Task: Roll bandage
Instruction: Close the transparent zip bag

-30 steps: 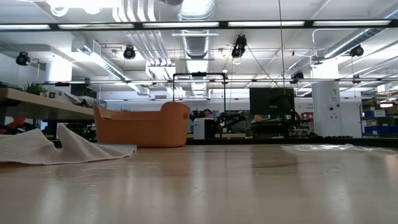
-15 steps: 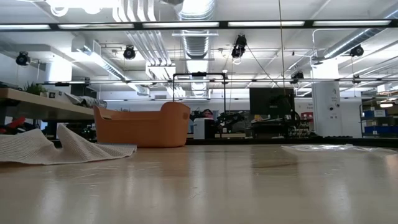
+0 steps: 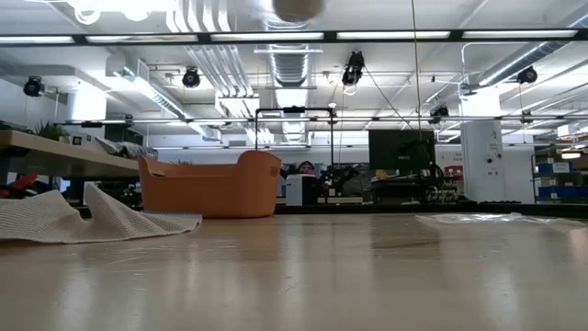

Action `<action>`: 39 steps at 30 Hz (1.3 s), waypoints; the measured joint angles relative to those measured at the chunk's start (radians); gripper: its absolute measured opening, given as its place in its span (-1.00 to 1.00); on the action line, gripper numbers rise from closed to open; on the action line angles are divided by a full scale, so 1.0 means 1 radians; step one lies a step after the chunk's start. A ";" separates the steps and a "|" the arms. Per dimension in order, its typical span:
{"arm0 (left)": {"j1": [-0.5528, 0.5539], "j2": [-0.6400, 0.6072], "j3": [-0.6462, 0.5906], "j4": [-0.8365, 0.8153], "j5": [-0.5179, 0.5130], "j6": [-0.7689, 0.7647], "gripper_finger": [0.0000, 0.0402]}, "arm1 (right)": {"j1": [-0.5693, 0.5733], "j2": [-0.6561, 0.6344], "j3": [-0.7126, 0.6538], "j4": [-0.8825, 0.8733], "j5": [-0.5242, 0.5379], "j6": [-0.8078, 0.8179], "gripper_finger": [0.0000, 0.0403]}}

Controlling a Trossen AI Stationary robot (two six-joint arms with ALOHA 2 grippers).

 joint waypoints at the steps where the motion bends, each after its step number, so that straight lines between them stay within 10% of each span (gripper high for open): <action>1: 0.000 -0.010 0.000 -0.036 0.000 -0.011 -0.90 | 0.000 -0.011 0.002 -0.026 0.000 0.000 -0.98; 10: 0.003 -0.125 0.006 -0.419 -0.016 -0.029 -0.74 | 0.000 -0.035 0.044 -0.314 -0.007 0.047 -1.00; 20: 0.003 -0.124 0.023 -0.800 -0.272 -0.031 -0.27 | -0.010 -0.034 0.039 -0.398 -0.001 0.045 -1.00; 39: 0.017 -0.130 -0.291 -0.257 -0.254 0.042 0.13 | -0.065 -0.112 -0.062 -0.298 0.054 0.034 -1.00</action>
